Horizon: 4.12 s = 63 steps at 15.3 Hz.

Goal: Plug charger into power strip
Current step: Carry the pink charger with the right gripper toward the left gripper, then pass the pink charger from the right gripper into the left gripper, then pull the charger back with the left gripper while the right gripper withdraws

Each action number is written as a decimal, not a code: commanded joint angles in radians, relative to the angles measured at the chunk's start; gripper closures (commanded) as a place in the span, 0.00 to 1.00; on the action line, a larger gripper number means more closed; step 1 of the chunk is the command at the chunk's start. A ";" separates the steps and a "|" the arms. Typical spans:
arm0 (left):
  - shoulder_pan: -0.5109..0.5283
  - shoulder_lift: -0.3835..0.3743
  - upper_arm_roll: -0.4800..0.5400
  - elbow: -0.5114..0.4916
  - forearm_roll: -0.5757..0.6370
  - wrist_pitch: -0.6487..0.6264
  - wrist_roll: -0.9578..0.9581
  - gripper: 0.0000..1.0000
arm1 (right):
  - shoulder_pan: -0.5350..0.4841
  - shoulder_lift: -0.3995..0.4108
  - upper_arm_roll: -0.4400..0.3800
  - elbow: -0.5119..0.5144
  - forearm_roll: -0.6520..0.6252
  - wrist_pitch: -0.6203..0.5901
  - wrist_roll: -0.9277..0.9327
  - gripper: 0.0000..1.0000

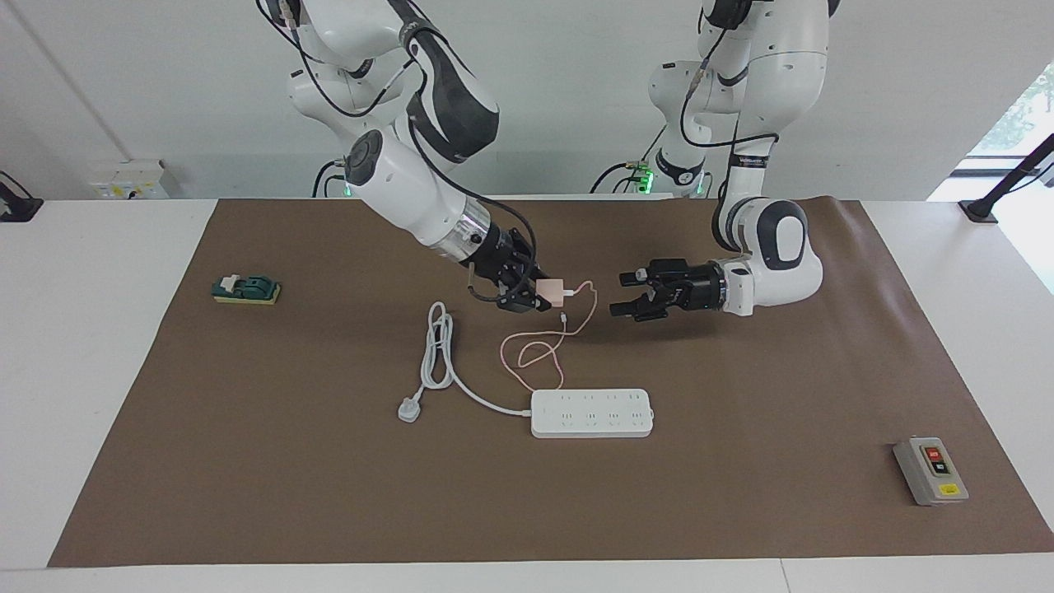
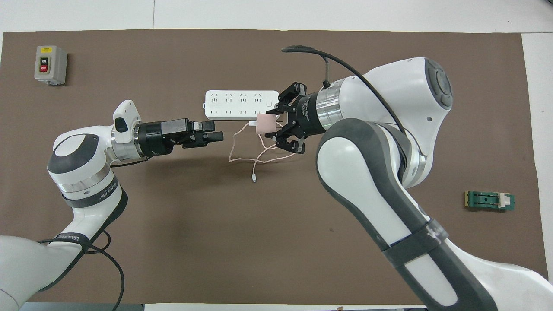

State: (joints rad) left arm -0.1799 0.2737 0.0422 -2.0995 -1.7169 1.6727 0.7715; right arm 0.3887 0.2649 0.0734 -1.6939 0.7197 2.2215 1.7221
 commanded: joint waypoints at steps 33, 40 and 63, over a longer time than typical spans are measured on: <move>-0.046 0.001 0.010 0.003 -0.029 0.036 0.000 1.00 | 0.116 0.034 -0.001 -0.052 0.015 0.148 0.060 0.90; -0.043 0.001 0.012 0.001 -0.027 0.090 0.063 1.00 | 0.108 0.031 -0.003 -0.052 0.012 0.139 0.059 0.00; -0.007 -0.289 0.008 0.128 1.177 0.430 -0.866 1.00 | -0.246 -0.185 -0.014 -0.036 -0.529 -0.396 -0.723 0.00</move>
State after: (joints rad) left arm -0.1790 0.0231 0.0474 -1.9812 -0.6025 2.0897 -0.0065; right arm 0.2002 0.1207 0.0531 -1.7230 0.2312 1.8778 1.1319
